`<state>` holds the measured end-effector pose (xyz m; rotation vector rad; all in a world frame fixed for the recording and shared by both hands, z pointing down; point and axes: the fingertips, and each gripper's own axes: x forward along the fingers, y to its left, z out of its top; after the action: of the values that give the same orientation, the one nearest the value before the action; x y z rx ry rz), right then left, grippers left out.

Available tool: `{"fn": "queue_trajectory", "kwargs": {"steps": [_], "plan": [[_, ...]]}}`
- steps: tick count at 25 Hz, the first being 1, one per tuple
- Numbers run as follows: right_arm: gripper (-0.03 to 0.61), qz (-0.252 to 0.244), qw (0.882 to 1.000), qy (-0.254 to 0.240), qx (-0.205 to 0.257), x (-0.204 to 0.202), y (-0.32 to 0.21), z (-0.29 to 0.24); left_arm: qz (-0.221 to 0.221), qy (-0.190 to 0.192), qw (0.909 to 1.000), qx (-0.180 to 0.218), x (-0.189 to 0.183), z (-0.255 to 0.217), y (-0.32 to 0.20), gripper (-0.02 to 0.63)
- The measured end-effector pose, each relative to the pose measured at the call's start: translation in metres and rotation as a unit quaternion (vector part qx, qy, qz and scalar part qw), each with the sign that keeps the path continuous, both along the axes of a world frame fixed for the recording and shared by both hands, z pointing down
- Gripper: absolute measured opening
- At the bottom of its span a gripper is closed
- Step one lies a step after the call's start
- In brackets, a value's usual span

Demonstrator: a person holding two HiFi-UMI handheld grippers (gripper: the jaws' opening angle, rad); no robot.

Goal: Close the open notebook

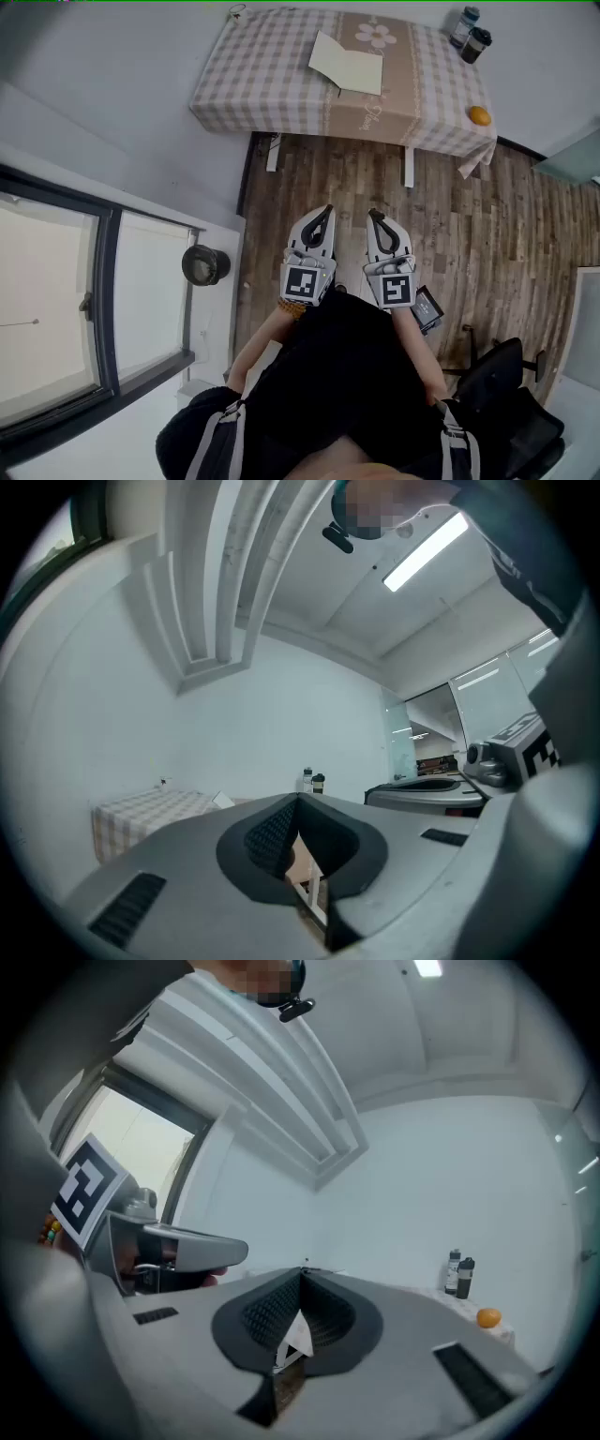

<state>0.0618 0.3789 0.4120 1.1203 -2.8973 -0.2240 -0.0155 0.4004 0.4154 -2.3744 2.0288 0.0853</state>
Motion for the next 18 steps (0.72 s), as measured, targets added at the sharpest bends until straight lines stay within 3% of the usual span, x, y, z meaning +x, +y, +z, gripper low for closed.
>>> {"fn": "queue_trajectory", "kwargs": {"steps": [18], "plan": [[0.006, -0.037, 0.998, 0.007, -0.045, -0.033, -0.072, 0.020, -0.019, 0.007, 0.9996, -0.018, -0.029, 0.005, -0.075, 0.005]]}}
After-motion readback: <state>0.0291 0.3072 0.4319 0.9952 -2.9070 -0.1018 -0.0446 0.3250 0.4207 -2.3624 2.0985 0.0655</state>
